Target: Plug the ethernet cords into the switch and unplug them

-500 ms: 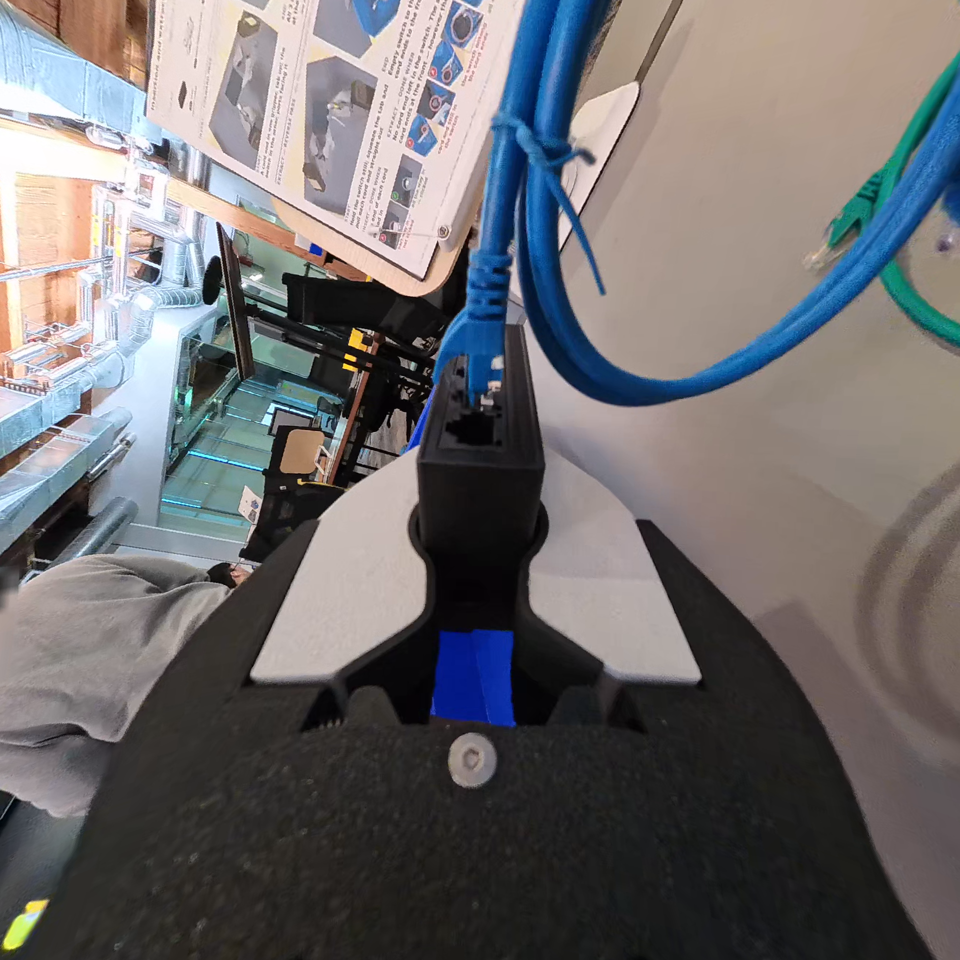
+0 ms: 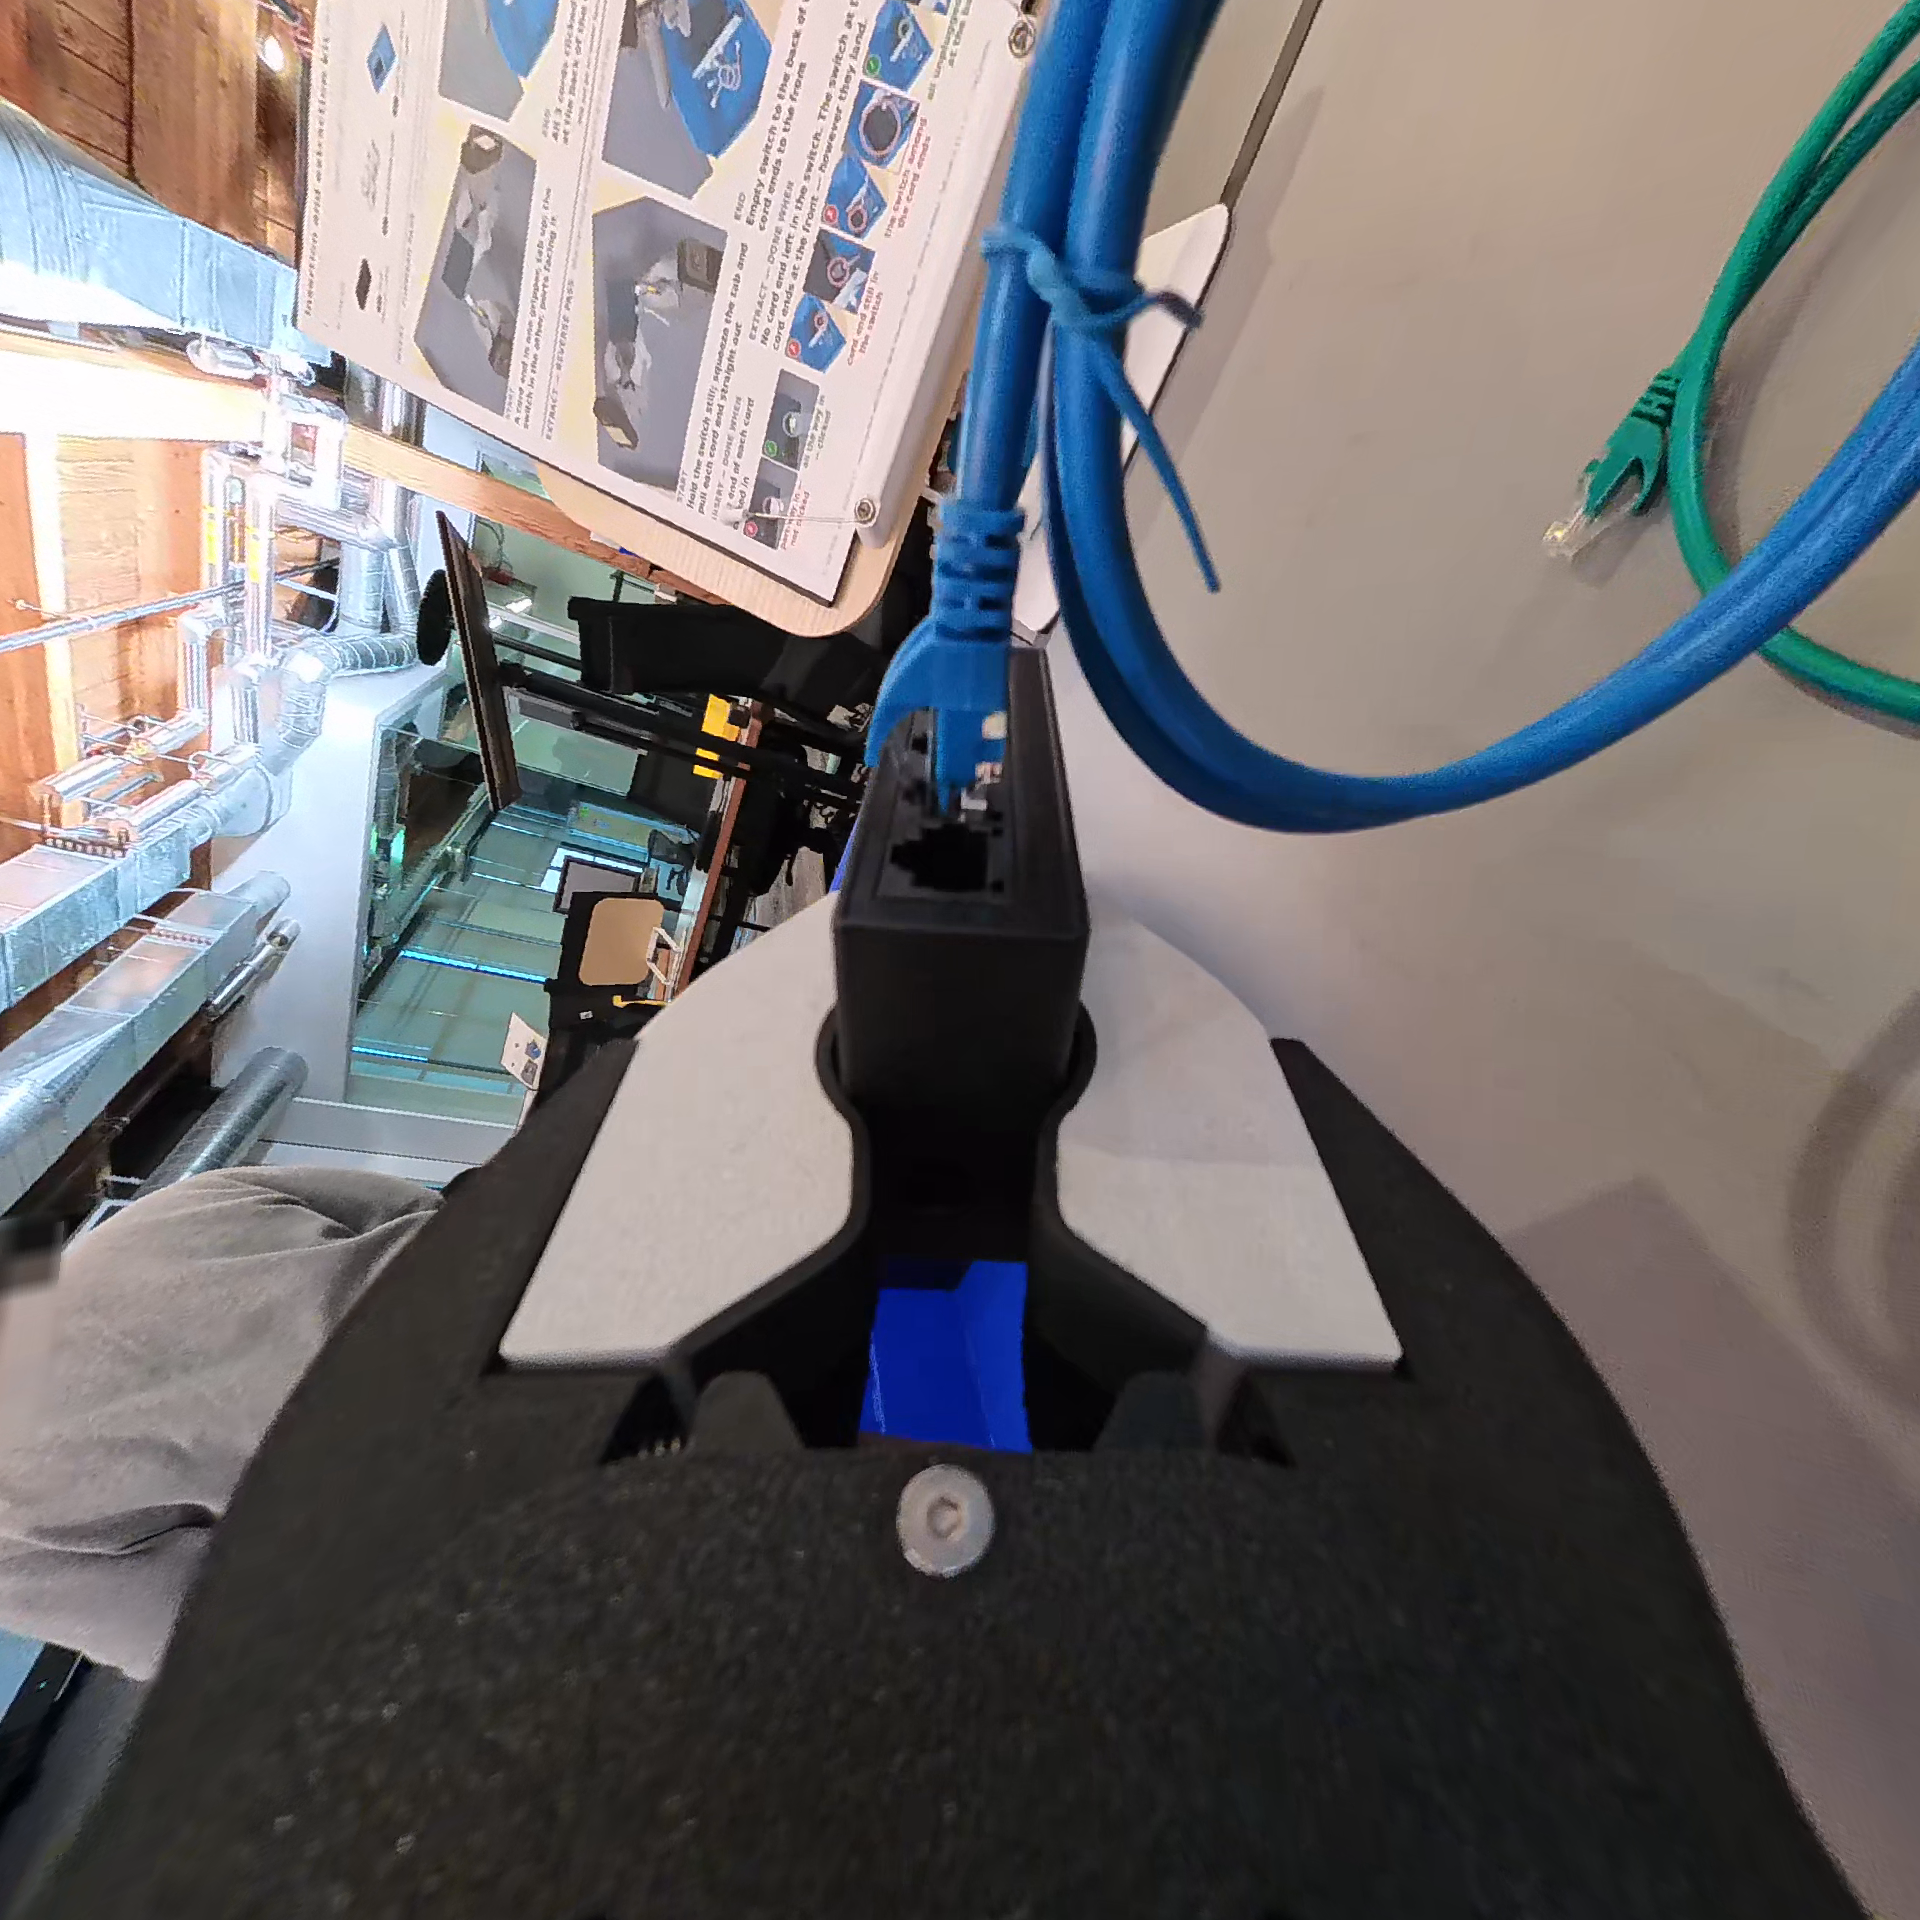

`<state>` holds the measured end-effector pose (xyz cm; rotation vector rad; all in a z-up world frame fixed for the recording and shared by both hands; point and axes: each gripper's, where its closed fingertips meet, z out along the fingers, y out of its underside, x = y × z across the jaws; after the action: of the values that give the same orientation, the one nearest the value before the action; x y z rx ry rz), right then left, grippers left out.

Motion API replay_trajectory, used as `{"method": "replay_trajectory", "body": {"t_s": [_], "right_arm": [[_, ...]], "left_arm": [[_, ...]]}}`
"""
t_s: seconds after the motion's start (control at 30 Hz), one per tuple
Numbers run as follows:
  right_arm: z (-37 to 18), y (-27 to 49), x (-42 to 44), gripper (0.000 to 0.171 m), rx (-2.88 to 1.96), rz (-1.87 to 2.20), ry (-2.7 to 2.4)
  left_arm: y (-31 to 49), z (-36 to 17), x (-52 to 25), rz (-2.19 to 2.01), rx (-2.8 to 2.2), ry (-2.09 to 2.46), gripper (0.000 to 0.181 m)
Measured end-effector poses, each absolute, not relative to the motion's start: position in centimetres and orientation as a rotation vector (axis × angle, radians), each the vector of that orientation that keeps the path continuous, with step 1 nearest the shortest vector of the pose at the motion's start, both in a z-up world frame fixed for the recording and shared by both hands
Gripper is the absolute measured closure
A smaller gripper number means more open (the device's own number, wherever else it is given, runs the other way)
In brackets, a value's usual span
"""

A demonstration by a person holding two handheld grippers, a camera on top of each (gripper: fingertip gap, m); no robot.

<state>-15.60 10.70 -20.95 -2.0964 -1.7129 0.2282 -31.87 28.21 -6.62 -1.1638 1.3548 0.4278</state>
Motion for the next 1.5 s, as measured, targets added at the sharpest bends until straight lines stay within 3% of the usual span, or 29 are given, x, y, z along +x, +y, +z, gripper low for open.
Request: {"method": "replay_trajectory", "body": {"t_s": [0.1,0.33,0.67,0.77,0.9,1.17,1.3,1.5], "right_arm": [[-21.3,10.1,-16.8,0.164,-2.066,0.305,-1.776],[-19.2,10.0,-16.8,0.166,-1.942,0.009,-1.816],[-0.9,10.1,-5.6,0.166,-1.857,-0.738,-1.533],[1.4,8.8,-0.7,0.165,-1.975,-0.744,-1.393],[-1.4,7.3,3.5,0.165,-2.188,-0.461,-1.25],[-13.6,6.4,7.2,0.165,-2.679,0.178,-1.071],[-13.1,5.5,4.6,0.165,-2.679,0.315,-1.077],[-9.7,4.4,5.1,0.166,-2.637,0.181,-1.041]], "left_arm": [[28.2,-6.9,-32.0,0.426,-1.17,1.364,0.151],[29.0,-6.6,-33.0,0.45,-1.194,1.332,0.151],[29.8,-6.8,-33.3,0.454,-1.23,1.313,0.151],[29.3,-7.1,-32.7,0.452,-1.215,1.335,0.151],[29.0,-7.2,-32.5,0.444,-1.213,1.346,0.151],[27.8,-7.3,-31.5,0.444,-1.168,1.386,0.151],[27.3,-7.6,-31.2,0.447,-1.146,1.408,0.151],[27.3,-7.8,-31.2,0.447,-1.142,1.415,0.151]]}}
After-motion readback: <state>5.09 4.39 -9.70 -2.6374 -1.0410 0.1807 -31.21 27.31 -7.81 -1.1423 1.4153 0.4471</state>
